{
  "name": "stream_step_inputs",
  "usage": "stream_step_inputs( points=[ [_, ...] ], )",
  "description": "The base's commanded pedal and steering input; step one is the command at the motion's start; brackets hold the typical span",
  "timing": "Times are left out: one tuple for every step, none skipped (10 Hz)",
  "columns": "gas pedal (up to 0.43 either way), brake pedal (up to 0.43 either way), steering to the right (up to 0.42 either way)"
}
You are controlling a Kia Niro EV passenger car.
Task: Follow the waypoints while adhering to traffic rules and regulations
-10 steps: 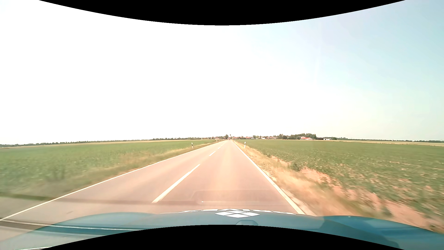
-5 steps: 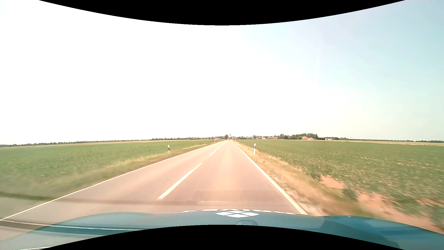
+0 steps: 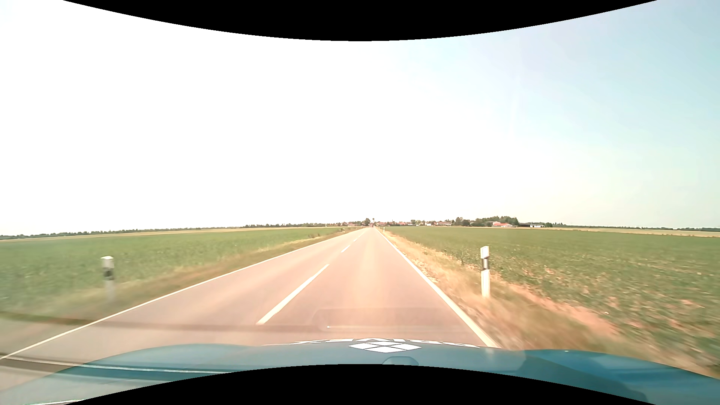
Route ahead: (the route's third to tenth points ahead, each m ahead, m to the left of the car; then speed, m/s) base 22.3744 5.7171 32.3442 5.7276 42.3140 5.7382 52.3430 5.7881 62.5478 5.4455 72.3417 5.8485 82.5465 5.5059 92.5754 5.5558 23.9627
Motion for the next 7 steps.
stream_step_inputs(
  points=[
    [0.248,0.0,-0.002],
    [0.248,0.0,-0.001],
    [0.248,0.0,-0.001],
    [0.248,0.0,-0.001],
    [0.248,0.0,-0.001],
    [0.248,0.0,-0.001],
    [0.248,0.0,-0.001]
  ],
)
